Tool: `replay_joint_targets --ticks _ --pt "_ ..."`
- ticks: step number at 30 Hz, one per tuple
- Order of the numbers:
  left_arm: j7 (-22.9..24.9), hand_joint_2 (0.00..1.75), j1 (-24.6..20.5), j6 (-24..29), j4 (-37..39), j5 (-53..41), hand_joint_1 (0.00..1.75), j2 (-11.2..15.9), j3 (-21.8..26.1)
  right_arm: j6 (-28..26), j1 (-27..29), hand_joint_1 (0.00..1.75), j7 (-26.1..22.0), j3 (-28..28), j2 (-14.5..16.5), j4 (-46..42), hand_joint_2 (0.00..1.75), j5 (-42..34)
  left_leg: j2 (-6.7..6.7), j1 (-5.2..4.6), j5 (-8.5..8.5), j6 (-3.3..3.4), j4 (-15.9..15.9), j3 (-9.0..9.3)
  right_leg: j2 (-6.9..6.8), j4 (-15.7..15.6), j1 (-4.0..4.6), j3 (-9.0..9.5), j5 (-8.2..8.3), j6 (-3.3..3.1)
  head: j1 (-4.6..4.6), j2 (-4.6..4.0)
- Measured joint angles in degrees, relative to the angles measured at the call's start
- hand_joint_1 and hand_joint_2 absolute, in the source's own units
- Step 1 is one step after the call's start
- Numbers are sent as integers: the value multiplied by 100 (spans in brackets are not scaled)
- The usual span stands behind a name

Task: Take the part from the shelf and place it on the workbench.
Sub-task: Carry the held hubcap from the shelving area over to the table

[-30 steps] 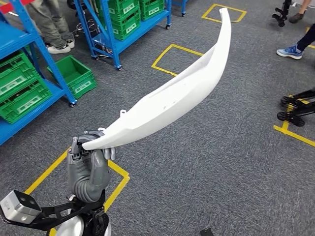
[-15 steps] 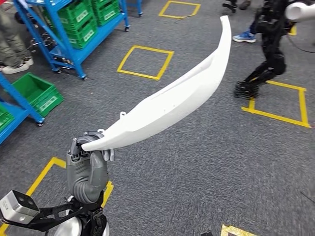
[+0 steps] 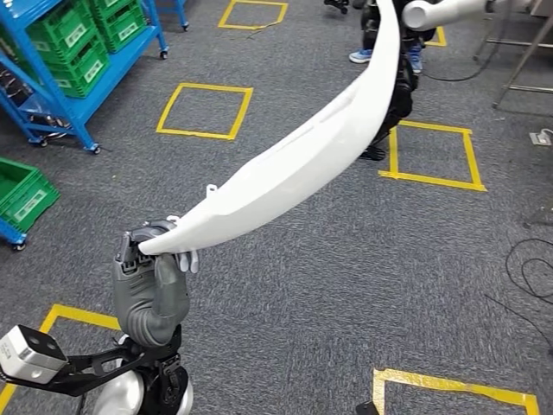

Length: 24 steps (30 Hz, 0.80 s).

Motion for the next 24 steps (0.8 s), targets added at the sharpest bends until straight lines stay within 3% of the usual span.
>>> replay_joint_targets --ticks 2,4,6,8,10,11,12,13,15,17,19,21,23,24 --pt "-10 175 -15 2 0 19 175 -15 1 -1 -23 0 -15 -13 -8 -10 0 -28 101 -32 -22 -51 6 17 -95 -296 36 156 51 -69 10 0" --pt "-17 175 -34 2 0 29 175 -20 1 5 -13 0 -20 -28 -10 -13 0 -29 185 -30 -37 -107 -2 31 50 -306 34 131 74 -139 12 0" --pt "-28 175 -55 3 0 34 175 -22 1 14 7 0 -18 -43 -12 -15 0 -23 16 -12 -191 -173 161 -21 181 -329 5 129 100 -196 4 0" --pt "-37 175 -62 10 0 43 175 -18 1 18 0 0 -16 -51 -15 -18 0 -15 -269 -2 -543 -211 769 -294 311 -341 -20 124 120 -230 -18 0" --pt "-41 175 -60 19 1 51 175 -10 1 25 -8 0 -16 -60 -18 -19 0 -12 -360 -2 -811 -219 1494 -664 459 -340 -24 113 129 -242 -32 0" --pt "-41 175 -60 20 2 51 175 -8 1 28 -4 0 -15 -65 -19 -19 0 -11 -369 -1 -796 -219 1642 -758 539 -339 -27 111 132 -240 -34 0" --pt "-41 175 -60 20 2 51 175 -7 1 30 -1 0 -15 -69 -20 -19 0 -11 -378 3 -665 -217 1568 -746 623 -339 -33 112 137 -232 -34 0" --pt "-41 175 -61 20 2 51 175 -8 1 31 1 0 -14 -73 -21 -19 0 -11 -408 12 -453 -215 1288 -627 706 -338 -43 114 144 -219 -34 0" --pt "-43 175 -64 21 3 51 175 -9 1 32 -10 0 -14 -74 -21 -20 0 -8 -649 61 -76 -215 505 -271 870 -320 -52 95 160 -169 -46 0" --pt "-45 175 -65 33 5 56 175 -12 1 32 -21 0 -16 -75 -21 -22 0 5 -845 88 26 -190 86 -90 998 -316 -56 43 185 -97 -58 1" --pt "-46 175 -66 45 7 62 175 -18 2 31 3 0 -18 -75 -21 -23 0 16 -781 75 26 -115 53 -90 1088 -349 -76 -3 220 -19 -52 1" --pt "-47 175 -67 46 7 66 175 -29 3 31 38 0 -18 -75 -22 -23 0 17 -663 75 52 -30 34 -87 885 -236 -63 -82 149 29 -18 0" --pt "-47 175 -58 46 7 68 175 -38 5 33 28 0 -18 -75 -23 -23 0 17 -515 60 57 29 25 -83 504 355 -37 -365 -178 51 36 0" --pt "-47 175 -50 46 8 69 175 -39 7 34 14 0 -18 -75 -23 -23 0 17 -434 46 53 46 25 -84 395 774 -35 -563 -381 59 57 0"
